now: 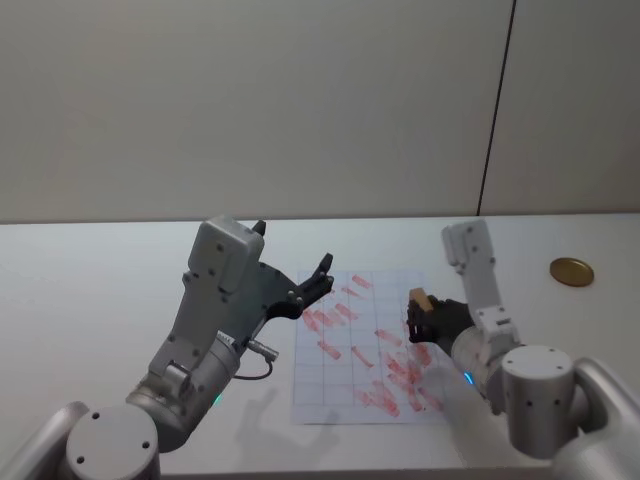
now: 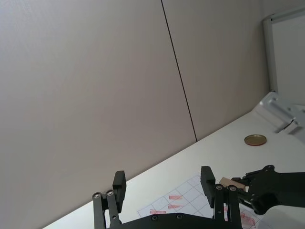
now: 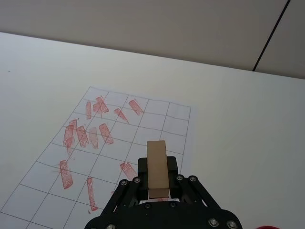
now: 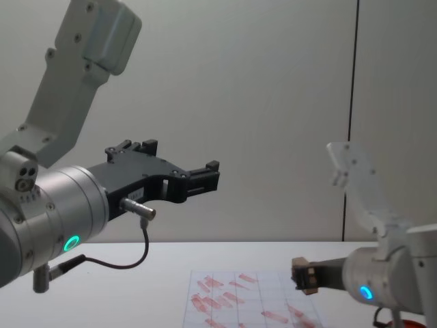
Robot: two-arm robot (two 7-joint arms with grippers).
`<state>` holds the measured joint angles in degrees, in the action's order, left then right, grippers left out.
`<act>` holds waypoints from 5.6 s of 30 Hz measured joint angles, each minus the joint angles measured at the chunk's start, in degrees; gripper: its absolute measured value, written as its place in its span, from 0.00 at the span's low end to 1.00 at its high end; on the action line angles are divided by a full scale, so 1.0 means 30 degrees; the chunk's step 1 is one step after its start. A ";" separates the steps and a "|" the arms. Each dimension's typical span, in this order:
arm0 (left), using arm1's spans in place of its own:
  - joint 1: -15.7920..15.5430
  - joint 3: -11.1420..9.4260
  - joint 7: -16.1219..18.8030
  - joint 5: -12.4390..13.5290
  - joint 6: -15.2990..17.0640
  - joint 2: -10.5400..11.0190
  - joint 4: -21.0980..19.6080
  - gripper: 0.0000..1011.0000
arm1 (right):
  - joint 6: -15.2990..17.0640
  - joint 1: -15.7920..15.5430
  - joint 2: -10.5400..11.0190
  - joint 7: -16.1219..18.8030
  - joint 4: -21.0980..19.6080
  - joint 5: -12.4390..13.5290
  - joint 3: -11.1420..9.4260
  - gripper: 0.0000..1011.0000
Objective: Use the one hand to pick up the stamp and affix it onto the A4 paper.
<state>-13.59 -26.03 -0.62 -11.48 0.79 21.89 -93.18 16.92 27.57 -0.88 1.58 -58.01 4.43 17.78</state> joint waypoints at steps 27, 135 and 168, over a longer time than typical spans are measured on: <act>0.0000 0.0000 -0.0001 -0.0001 0.0000 -0.0001 0.0000 0.98 | -0.0860 0.3748 -0.1970 0.0270 0.7624 -0.0476 0.0657 0.22; 0.0000 0.0001 -0.0001 0.0000 0.0000 0.0000 0.0000 0.98 | 0.4356 -0.1477 0.1079 -0.1931 -0.2812 0.0213 -0.2795 0.21; 0.0000 0.0000 -0.0001 0.0000 0.0000 0.0000 0.0000 0.98 | 0.4402 -0.1821 0.1252 -0.1567 -0.2036 -0.0183 -0.3126 0.64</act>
<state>-13.59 -26.02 -0.63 -11.48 0.79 21.89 -93.18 30.13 22.11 2.88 -3.12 -64.12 3.88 8.40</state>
